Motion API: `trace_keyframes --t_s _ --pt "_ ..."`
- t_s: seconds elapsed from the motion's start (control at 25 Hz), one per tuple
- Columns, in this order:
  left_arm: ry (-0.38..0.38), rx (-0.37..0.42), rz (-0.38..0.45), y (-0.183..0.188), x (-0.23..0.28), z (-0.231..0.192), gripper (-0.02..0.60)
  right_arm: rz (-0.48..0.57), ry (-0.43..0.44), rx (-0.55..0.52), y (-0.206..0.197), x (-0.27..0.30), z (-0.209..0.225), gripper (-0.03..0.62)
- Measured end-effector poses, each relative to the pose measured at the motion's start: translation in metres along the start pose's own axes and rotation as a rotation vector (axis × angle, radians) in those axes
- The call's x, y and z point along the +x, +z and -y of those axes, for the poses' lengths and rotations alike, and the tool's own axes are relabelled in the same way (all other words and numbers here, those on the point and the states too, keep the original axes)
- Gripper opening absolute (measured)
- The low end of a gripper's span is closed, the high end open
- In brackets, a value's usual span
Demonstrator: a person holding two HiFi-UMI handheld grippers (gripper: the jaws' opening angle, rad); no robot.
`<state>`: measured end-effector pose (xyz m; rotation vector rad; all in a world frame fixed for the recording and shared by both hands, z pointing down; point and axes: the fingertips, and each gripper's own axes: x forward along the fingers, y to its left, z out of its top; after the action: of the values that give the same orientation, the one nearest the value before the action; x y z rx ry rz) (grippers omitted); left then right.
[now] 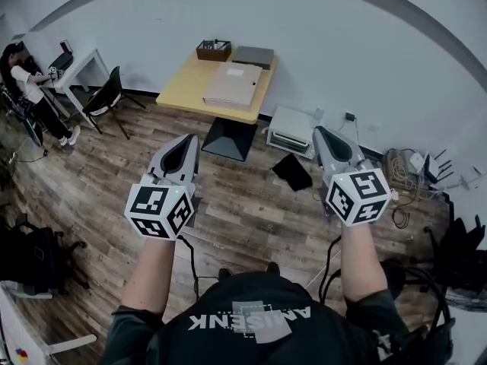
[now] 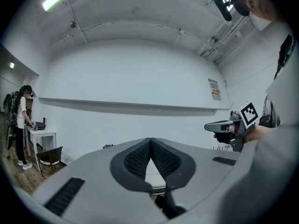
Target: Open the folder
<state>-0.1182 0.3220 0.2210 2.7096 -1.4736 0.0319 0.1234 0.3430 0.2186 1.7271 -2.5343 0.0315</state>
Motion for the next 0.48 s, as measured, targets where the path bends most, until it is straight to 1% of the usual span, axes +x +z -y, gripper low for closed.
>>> trace_keyframes --t_s 0.12,0.28,0.48 --pt "-0.004 0.022 -0.001 -0.001 -0.003 -0.001 0.0 0.007 -0.001 -0.004 0.002 0.002 -0.005 0.005" --pt "0.026 0.013 0.002 -0.002 -0.013 -0.018 0.0 0.009 0.001 -0.02 0.003 0.01 -0.022 0.005" --pt "0.011 0.012 -0.009 -0.01 -0.024 -0.041 0.001 -0.007 0.007 -0.026 0.0 0.023 -0.05 0.005"
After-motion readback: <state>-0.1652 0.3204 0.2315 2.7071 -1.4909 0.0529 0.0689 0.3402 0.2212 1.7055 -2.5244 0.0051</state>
